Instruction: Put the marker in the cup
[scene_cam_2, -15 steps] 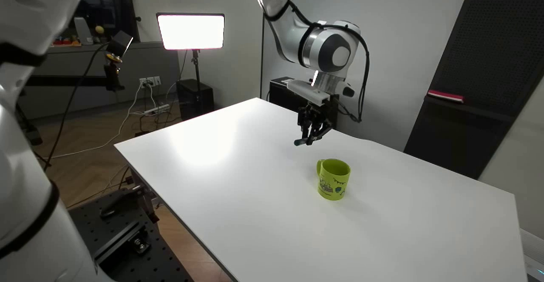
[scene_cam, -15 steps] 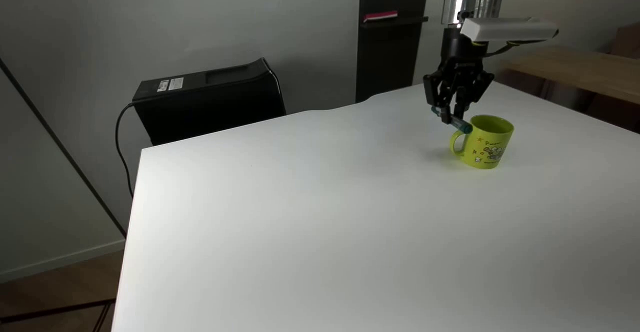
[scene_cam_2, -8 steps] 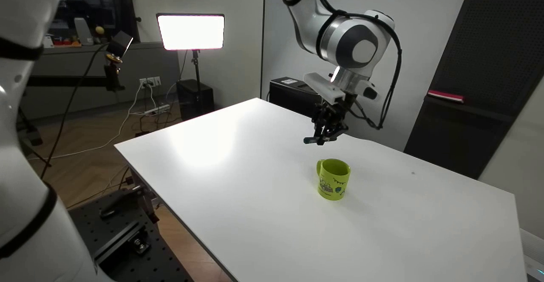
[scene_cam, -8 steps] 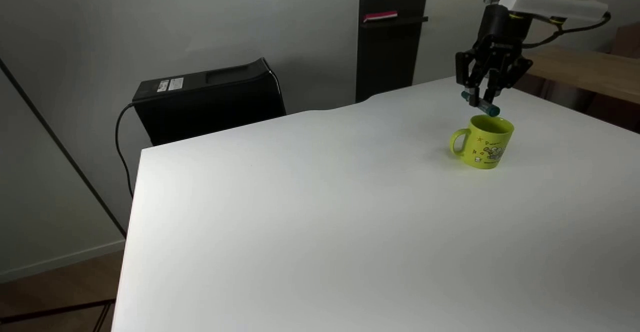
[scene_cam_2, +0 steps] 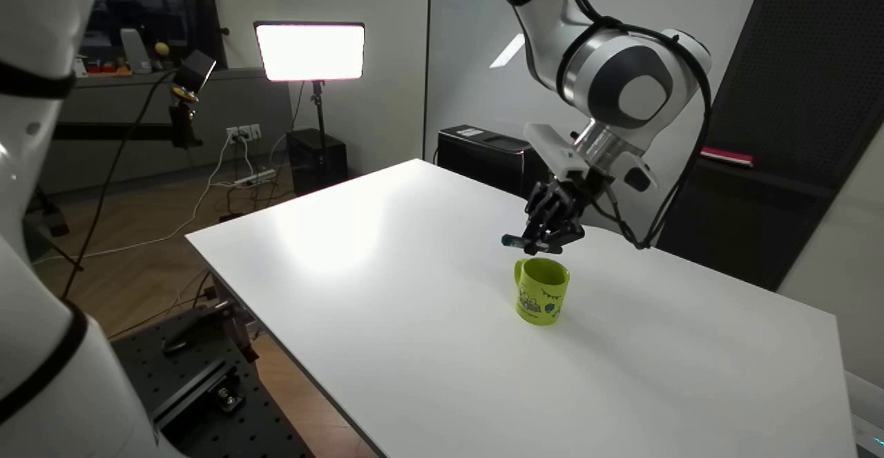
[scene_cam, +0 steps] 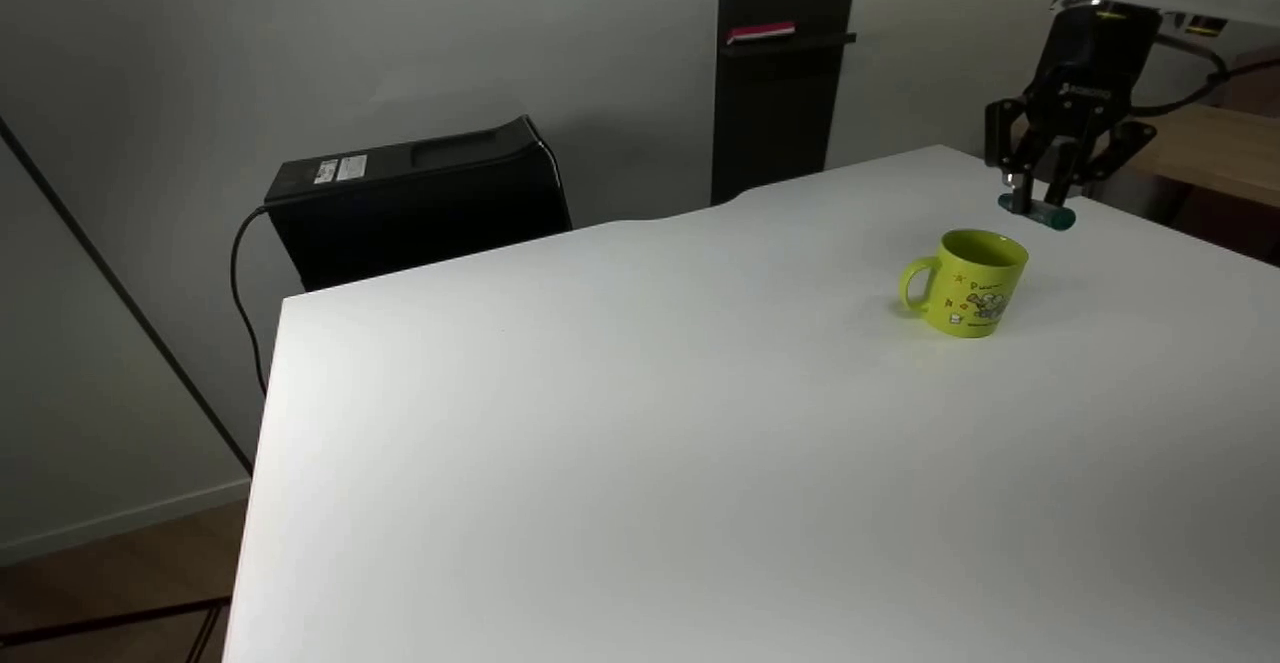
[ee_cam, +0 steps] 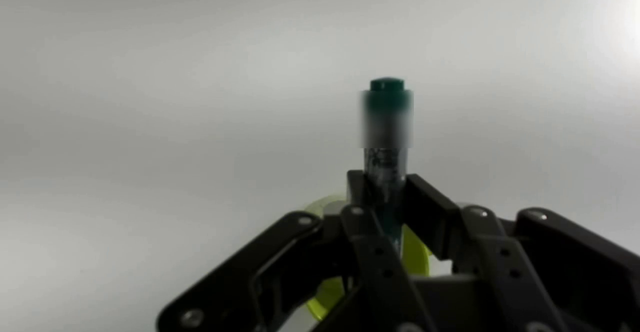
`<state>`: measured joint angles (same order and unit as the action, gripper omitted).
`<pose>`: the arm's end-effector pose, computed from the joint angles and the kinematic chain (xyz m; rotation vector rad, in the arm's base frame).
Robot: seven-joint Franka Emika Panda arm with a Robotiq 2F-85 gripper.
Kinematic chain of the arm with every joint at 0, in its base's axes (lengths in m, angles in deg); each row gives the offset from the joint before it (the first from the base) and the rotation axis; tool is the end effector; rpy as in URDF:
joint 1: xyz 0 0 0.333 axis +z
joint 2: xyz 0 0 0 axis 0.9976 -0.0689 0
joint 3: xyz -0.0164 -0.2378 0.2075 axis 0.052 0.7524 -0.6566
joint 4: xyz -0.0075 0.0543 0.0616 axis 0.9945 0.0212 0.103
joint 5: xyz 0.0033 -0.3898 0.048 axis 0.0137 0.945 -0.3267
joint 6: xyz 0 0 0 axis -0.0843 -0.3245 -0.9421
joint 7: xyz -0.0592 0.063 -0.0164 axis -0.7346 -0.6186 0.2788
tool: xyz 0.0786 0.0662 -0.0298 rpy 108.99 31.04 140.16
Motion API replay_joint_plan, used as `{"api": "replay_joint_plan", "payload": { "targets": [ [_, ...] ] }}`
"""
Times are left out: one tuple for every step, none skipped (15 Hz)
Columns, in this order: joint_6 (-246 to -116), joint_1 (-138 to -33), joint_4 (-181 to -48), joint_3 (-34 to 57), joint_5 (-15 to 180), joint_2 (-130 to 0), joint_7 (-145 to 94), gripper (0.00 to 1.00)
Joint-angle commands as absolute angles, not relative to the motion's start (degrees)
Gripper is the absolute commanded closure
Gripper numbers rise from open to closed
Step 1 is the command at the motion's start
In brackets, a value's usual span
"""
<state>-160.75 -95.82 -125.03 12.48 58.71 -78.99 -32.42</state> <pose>0.6047 -0.1301 0.2373 -2.6956 0.8960 0.4519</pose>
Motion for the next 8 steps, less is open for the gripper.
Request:
{"api": "replay_joint_plan", "payload": {
  "targets": [
    [-158.8,-96.4,-126.8,13.6,56.7,-77.5,-36.1,0.94],
    [-158.7,-96.6,-127.1,13.7,56.0,-77.7,-36.3,0.94],
    [-158.9,-96.7,-127.2,13.9,55.7,-78.0,-36.3,0.94],
    [-159.1,-96.7,-127.3,14.0,55.4,-78.3,-36.3,0.94],
    [-159.1,-96.8,-127.3,13.9,55.0,-78.7,-35.9,0.94],
    [-159.0,-96.9,-126.9,13.7,54.5,-79.4,-35.7,0.94],
    [-159.2,-96.7,-126.7,13.6,54.2,-79.9,-35.8,0.94],
    [-159.1,-96.6,-126.3,13.4,54.0,-80.6,-35.7,0.94]
  ]
}}
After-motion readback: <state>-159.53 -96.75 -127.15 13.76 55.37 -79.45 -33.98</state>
